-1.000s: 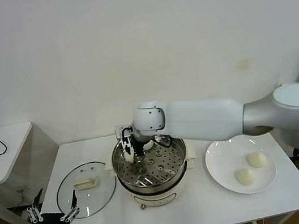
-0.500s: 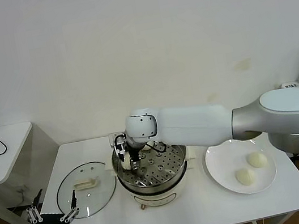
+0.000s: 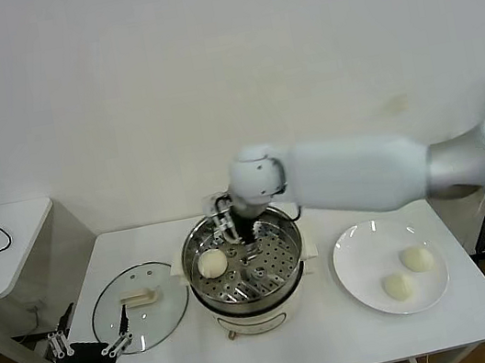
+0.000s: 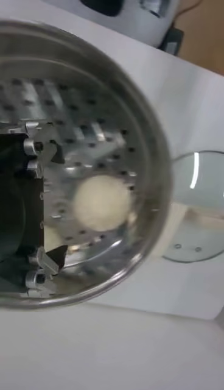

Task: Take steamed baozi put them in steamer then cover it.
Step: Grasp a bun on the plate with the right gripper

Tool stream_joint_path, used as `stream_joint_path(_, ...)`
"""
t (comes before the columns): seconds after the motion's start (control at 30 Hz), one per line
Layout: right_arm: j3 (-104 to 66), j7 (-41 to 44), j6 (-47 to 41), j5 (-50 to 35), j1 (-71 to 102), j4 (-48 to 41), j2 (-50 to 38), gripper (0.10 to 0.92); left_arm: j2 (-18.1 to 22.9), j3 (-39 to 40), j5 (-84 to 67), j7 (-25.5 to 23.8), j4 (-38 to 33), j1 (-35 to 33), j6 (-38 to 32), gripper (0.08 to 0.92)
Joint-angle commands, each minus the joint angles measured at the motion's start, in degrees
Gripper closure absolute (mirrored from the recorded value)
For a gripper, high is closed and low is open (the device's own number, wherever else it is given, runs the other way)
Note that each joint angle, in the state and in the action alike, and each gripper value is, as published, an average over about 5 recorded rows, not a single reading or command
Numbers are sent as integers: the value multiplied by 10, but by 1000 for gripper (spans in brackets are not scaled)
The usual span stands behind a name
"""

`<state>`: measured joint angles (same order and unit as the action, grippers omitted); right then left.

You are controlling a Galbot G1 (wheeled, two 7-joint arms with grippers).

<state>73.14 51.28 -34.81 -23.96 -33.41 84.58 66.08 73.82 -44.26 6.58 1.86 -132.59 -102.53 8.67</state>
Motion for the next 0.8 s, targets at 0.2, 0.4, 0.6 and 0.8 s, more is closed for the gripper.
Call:
stream_joint_path(0.2, 11, 144, 131, 95, -87, 149, -324, 202, -10, 8, 0, -1, 6, 1, 2, 177)
stream_joint_path(0.4, 14, 160, 177, 178, -35, 176, -417, 203, -14, 12, 0, 0, 7, -3, 1, 177)
stream_joint_path(0.6, -21, 144, 195, 243, 60, 178, -466, 203, -10, 12, 1, 0, 7, -6, 1, 177)
stream_joint_path(0.8, -141, 129, 211, 295, 224, 136, -485, 203, -4, 13, 3, 1, 7, -11, -1, 177)
